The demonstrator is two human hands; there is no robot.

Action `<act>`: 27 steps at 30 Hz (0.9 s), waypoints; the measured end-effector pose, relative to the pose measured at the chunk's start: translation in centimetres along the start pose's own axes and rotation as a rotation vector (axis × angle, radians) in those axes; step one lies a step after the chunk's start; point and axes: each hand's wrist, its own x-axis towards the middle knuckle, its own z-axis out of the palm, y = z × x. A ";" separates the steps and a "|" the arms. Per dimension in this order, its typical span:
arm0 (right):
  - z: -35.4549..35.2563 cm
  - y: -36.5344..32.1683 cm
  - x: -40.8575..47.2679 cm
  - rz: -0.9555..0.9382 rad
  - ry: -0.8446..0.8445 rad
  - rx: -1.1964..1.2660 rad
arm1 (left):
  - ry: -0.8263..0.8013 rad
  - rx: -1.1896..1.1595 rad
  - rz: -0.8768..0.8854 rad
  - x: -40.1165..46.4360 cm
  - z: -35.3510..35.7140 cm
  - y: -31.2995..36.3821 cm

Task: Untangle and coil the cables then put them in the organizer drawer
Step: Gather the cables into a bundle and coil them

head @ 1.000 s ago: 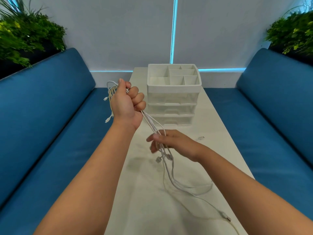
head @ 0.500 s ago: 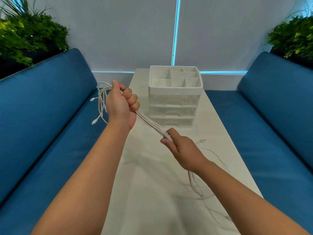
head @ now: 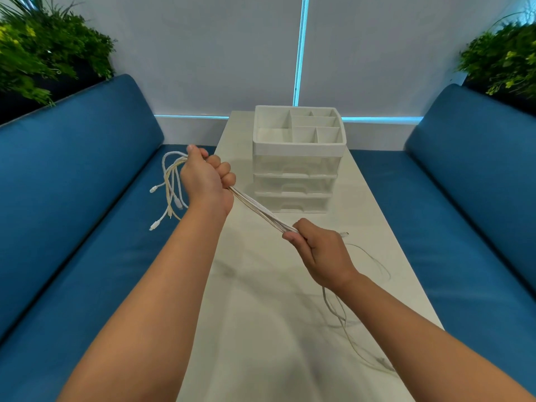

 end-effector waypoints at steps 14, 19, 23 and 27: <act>0.3 0.3 0.4 0.202 -0.252 -0.151 | -0.168 -0.028 0.065 -1.5 1.2 0.6; -0.2 1.3 -0.4 0.077 -0.259 -0.126 | -0.162 -0.022 0.070 -1.6 1.4 0.6; 0.0 2.0 -2.5 0.103 -0.226 -0.046 | -0.160 -0.005 0.076 -1.8 1.2 0.3; 1.2 2.2 -2.7 0.215 -0.218 -0.101 | -0.215 0.052 0.053 -2.5 1.2 -0.7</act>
